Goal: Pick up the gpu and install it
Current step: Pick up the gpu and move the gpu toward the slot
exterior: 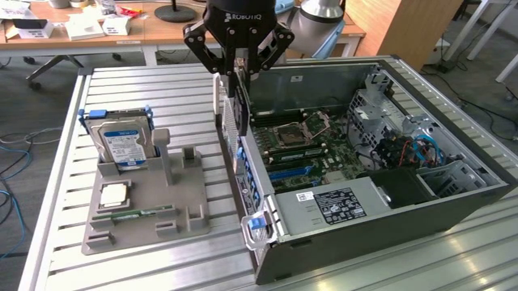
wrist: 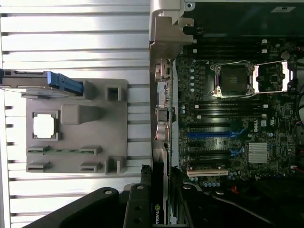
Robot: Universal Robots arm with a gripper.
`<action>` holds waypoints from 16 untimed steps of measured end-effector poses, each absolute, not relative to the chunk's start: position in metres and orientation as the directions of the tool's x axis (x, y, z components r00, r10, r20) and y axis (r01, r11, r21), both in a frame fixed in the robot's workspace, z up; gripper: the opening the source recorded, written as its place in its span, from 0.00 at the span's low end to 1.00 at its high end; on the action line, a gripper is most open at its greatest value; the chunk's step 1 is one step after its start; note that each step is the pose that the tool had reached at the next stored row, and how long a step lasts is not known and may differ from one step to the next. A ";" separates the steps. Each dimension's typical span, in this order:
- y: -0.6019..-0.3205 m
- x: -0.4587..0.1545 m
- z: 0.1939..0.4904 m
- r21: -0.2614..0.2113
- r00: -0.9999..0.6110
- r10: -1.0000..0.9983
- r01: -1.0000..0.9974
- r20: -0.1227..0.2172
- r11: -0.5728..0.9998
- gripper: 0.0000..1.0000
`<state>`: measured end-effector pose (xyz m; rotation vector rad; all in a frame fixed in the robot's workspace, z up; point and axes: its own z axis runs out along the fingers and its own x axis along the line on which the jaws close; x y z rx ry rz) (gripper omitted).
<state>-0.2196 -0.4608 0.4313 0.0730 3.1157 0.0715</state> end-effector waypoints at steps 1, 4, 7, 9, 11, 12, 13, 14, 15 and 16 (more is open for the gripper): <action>-0.461 -0.219 0.431 0.046 -0.999 0.047 0.046 -0.023 0.998 0.26; -0.461 -0.216 0.431 0.046 -0.999 0.047 0.046 -0.023 0.998 0.26; -0.461 -0.213 0.431 0.046 -0.999 0.047 0.046 -0.023 0.998 0.26; -0.461 -0.212 0.431 0.046 -0.999 0.047 0.046 -0.023 0.998 0.26; -0.461 -0.210 0.431 0.046 -0.999 0.047 0.046 -0.023 0.998 0.26; -0.461 -0.209 0.431 0.046 -0.999 0.047 0.046 -0.023 0.998 0.26; -0.461 -0.208 0.431 0.046 -0.999 0.047 0.046 -0.023 0.998 0.26; -0.461 -0.207 0.431 0.046 -0.999 0.047 0.046 -0.023 0.998 0.26; -0.461 -0.206 0.431 0.046 -0.999 0.047 0.046 -0.023 0.998 0.26; -0.461 -0.204 0.431 0.046 -0.999 0.047 0.046 -0.023 0.998 0.26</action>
